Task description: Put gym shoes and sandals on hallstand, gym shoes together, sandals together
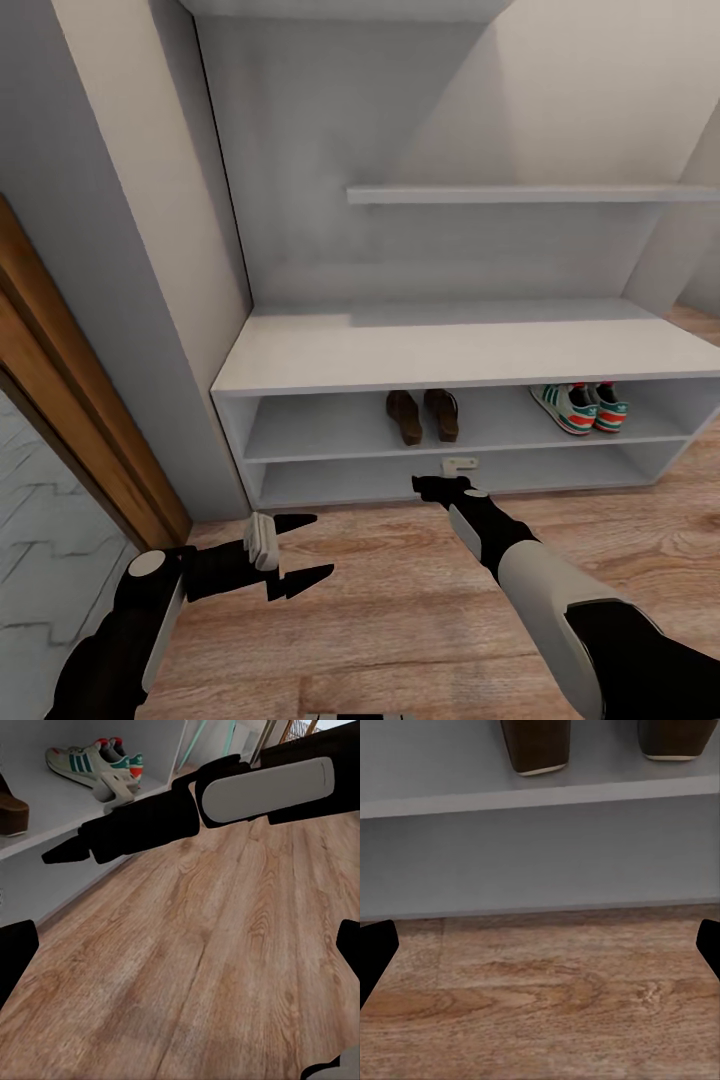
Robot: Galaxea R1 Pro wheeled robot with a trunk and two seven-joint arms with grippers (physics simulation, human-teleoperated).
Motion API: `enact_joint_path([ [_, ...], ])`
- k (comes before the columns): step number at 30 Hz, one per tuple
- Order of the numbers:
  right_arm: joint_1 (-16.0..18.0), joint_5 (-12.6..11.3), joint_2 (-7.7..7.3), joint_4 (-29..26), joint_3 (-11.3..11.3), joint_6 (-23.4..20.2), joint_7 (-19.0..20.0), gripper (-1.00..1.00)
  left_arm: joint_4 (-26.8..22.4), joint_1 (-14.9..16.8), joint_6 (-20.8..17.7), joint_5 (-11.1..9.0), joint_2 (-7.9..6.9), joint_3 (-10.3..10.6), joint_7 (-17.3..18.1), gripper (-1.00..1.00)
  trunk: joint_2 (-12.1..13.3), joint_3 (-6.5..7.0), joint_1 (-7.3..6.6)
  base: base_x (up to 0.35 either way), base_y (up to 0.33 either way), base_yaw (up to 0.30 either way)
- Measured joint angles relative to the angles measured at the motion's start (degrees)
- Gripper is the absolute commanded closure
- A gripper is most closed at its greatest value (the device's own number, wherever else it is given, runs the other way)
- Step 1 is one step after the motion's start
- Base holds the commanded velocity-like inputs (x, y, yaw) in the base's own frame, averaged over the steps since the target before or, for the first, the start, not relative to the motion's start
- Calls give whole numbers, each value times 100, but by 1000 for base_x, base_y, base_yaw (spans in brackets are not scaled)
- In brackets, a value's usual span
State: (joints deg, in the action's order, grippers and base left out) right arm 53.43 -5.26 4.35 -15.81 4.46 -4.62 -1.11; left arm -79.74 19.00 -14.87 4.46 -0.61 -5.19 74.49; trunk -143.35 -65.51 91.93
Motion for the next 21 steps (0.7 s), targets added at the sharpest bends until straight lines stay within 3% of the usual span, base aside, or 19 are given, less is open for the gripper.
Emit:
enact_joint_path([
  [7, 0, 0, 0, 0, 0, 0, 0, -100, 1, 0, 0, -3, -2, 0, 19, -100, 0, 0, 0, 0, -24, 0],
  [21, 0, 0, 0, 9, 0, 6, -1, -100, 1, 2, 0, -5, -3, 0, 29, -100, 0, 0, 0, 0, -252, 0],
])
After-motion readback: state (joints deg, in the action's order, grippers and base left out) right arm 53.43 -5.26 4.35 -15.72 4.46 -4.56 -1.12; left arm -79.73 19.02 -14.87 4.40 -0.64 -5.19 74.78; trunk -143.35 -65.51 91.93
